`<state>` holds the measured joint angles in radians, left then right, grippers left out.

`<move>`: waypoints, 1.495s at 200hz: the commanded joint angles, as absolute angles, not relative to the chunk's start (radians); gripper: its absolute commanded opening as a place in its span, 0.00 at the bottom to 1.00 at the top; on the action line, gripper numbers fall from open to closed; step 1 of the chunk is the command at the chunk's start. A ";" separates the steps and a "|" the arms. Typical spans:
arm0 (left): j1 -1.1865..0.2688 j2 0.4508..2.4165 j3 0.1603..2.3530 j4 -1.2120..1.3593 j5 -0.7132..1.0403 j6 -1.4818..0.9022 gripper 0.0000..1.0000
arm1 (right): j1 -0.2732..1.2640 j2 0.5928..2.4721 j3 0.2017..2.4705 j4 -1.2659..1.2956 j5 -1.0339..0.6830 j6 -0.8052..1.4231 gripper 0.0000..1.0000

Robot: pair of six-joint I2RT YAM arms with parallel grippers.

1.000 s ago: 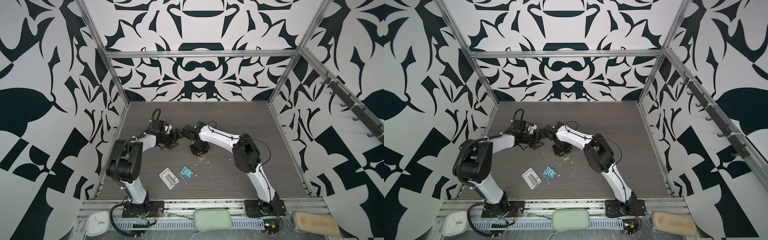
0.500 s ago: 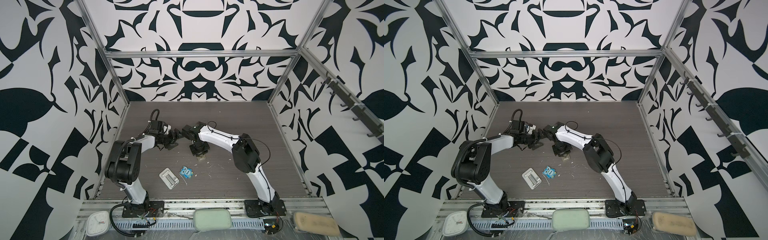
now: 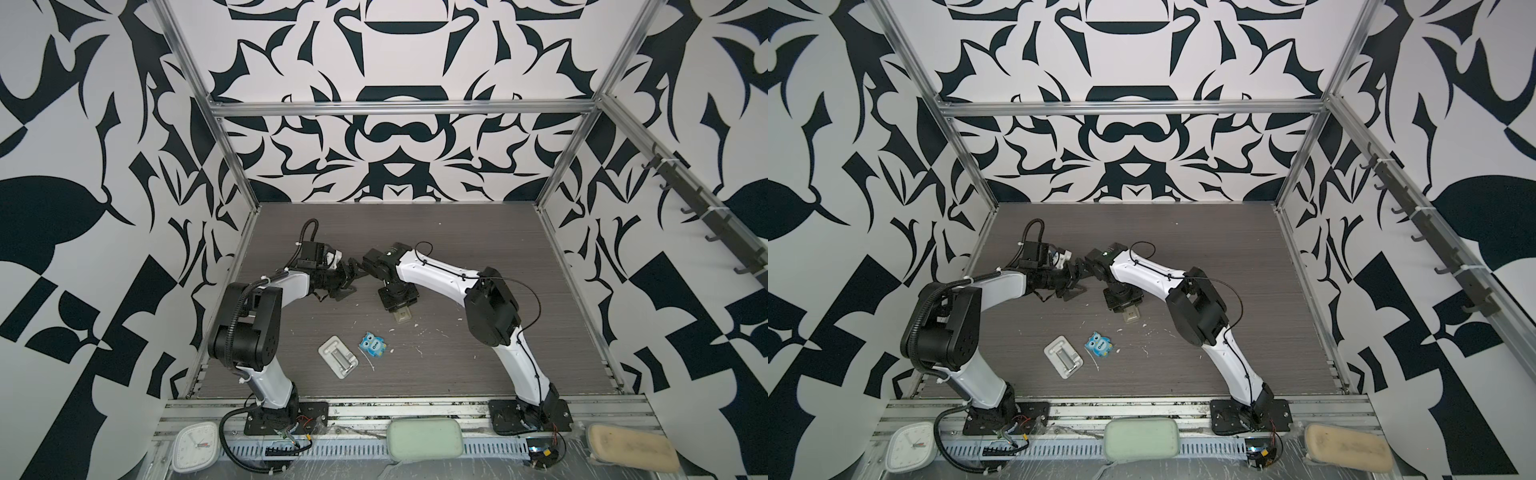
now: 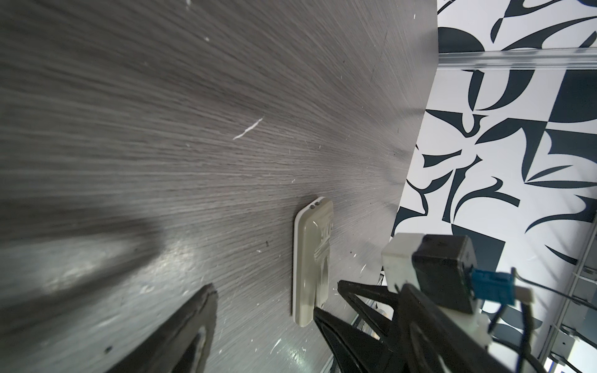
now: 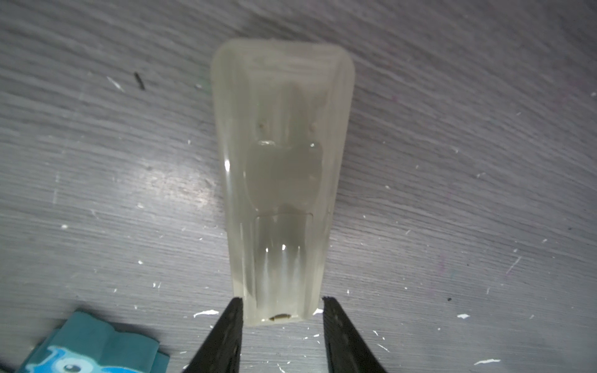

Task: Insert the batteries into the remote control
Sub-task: 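Open the right gripper off the seated cover and lift it away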

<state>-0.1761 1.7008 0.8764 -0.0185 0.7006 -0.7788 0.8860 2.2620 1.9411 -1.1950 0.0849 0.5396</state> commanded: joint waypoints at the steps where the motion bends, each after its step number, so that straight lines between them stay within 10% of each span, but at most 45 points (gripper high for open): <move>1: -0.172 1.669 0.858 -0.015 0.715 -0.775 0.90 | 0.900 2.224 1.982 -1.231 0.118 0.537 0.46; 299: -0.186 1.473 0.795 -0.141 0.646 -0.747 0.96 | 0.797 2.091 1.572 -0.906 -0.007 0.544 0.47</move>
